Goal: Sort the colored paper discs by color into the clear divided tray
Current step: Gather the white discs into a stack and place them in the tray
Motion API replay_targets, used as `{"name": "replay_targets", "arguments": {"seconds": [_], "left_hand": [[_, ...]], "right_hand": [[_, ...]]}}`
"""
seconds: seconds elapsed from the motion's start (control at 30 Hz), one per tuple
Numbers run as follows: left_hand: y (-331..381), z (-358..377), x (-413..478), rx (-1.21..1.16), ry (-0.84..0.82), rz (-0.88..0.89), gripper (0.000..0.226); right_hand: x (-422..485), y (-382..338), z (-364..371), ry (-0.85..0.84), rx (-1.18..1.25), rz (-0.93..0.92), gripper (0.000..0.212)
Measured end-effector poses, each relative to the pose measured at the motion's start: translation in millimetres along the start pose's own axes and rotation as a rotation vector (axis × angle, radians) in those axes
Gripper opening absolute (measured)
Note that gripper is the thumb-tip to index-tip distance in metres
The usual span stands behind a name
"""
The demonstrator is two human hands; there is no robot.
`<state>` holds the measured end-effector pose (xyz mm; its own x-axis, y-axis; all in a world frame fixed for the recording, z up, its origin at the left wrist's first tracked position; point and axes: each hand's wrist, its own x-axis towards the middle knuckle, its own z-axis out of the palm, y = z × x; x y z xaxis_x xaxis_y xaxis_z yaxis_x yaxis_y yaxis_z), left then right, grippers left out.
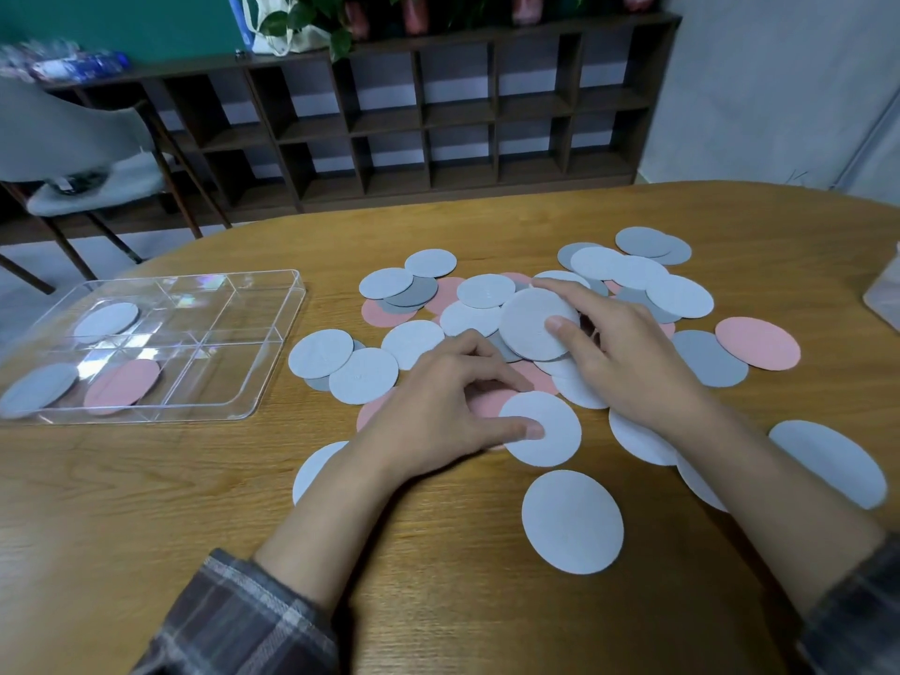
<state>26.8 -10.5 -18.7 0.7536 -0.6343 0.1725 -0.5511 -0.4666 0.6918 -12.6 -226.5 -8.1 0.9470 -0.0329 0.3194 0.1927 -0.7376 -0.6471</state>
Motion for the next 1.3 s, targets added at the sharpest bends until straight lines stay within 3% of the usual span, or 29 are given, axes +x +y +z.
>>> {"name": "replay_targets", "arguments": {"seconds": [0.13, 0.3, 0.4, 0.63, 0.83, 0.97, 1.03, 1.17, 1.3], "left_hand": [[2.1, -1.6, 0.7, -0.091, 0.011, -0.004, 0.029], [-2.7, -8.3, 7.3, -0.373, 0.182, -0.051, 0.015], [-3.2, -9.7, 9.1, -0.427, 0.297, -0.072, 0.014], [0.5, -0.8, 5.5, -0.271, 0.425, -0.089, 0.018], [0.4, -1.6, 5.4, -0.182, 0.46, -0.096, 0.024], [7.0, -2.2, 3.5, -0.095, 0.489, -0.009, 0.028], [11.2, -3.7, 0.1, -0.117, 0.382, 0.029, 0.029], [19.3, 2.8, -7.4, -0.088, -0.049, 0.058, 0.032], [21.3, 6.0, -10.2, 0.021, -0.177, 0.102, 0.053]], "right_hand": [[1.2, 0.5, 0.5, 0.0, 0.021, 0.012, 0.036], [0.2, 0.0, 0.8, -0.022, 0.133, 0.053, 0.03], [-1.3, -3.2, 0.0, -0.045, 0.203, 0.04, 0.031], [-5.2, -11.0, 6.5, -0.122, 0.187, 0.009, 0.037], [-5.8, -15.0, 9.8, -0.134, -0.01, -0.048, 0.048], [-4.6, -14.2, 7.9, -0.109, -0.007, -0.052, 0.039], [-4.1, -11.3, 6.4, -0.076, 0.02, -0.044, 0.032], [-1.8, -4.5, 2.5, -0.007, 0.045, -0.025, 0.027], [-0.9, -2.4, 1.6, 0.004, 0.049, 0.001, 0.028]]}}
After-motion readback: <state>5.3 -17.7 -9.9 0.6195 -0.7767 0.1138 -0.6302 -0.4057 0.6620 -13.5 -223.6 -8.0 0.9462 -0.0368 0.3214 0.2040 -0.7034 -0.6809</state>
